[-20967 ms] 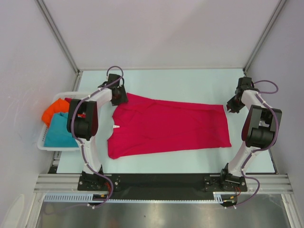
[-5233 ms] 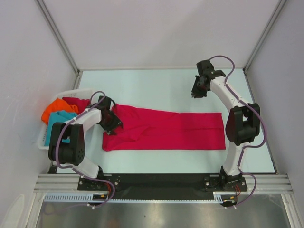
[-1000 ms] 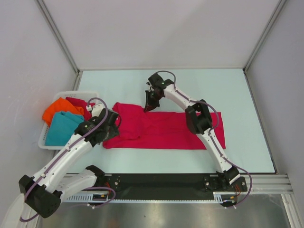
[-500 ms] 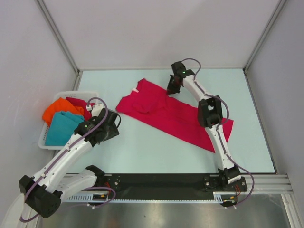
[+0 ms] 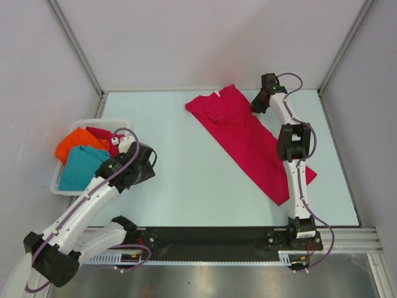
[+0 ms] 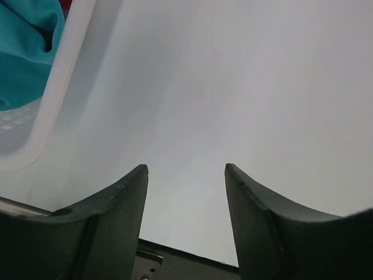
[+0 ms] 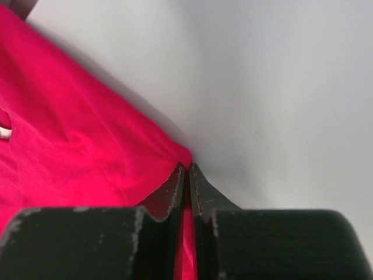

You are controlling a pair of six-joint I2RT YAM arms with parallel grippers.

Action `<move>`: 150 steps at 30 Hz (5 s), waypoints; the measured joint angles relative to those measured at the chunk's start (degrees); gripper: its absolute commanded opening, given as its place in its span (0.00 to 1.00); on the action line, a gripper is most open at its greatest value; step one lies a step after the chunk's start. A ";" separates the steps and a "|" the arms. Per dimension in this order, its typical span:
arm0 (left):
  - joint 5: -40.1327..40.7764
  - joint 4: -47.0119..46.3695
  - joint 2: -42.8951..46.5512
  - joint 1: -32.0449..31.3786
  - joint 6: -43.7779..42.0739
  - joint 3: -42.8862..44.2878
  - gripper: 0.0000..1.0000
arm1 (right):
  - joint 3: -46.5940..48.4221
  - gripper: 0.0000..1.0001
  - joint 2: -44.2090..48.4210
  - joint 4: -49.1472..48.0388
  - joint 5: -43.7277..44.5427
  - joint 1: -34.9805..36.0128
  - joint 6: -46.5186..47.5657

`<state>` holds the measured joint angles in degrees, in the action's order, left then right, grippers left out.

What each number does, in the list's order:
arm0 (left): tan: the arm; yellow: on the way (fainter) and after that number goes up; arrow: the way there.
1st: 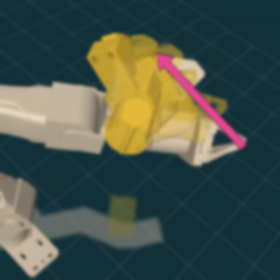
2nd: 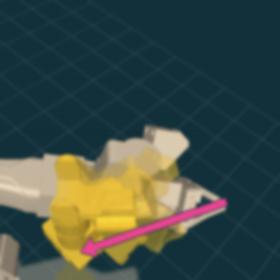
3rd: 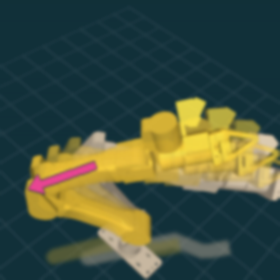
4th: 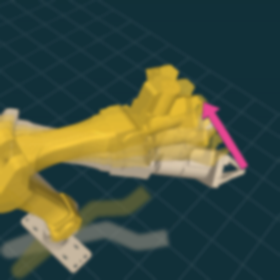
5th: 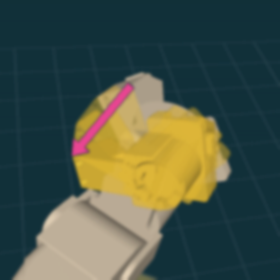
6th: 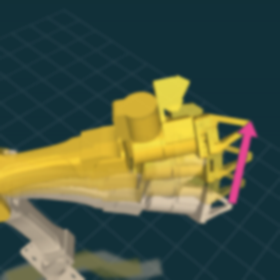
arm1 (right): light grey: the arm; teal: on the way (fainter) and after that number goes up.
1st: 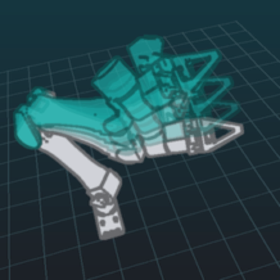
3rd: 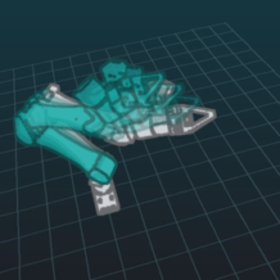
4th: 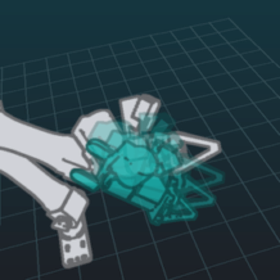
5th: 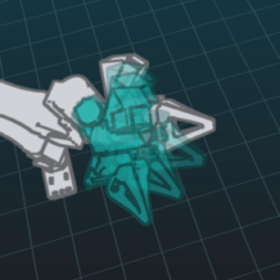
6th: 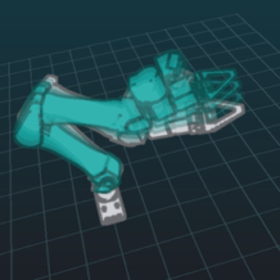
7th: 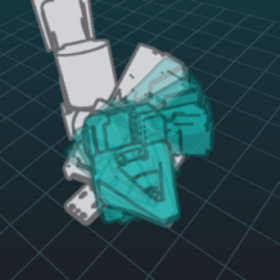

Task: Fold and stack the t-shirts
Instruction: Rotate the tshirt 90 degrees

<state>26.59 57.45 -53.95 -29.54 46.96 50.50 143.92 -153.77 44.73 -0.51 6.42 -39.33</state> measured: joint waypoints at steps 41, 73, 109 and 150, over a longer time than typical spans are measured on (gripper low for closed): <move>-56.52 -82.40 -43.58 -27.30 -5.55 0.98 0.83 | -27.19 0.25 32.15 4.50 19.21 -1.03 9.46; -21.29 -70.97 -59.01 -33.46 -15.50 13.07 0.82 | -34.93 0.26 51.49 4.76 16.39 -3.61 9.97; -34.99 -98.33 -68.59 -34.88 1.86 11.37 0.79 | -27.58 0.26 51.98 10.82 22.77 0.46 11.96; -23.21 -72.41 -50.77 -29.20 4.57 -1.09 0.00 | -33.05 0.24 53.40 10.01 22.51 -0.26 12.41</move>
<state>3.38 -14.96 -104.73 -58.74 51.53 49.41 110.87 -100.38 54.74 22.00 6.15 -26.92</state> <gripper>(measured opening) 0.005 0.242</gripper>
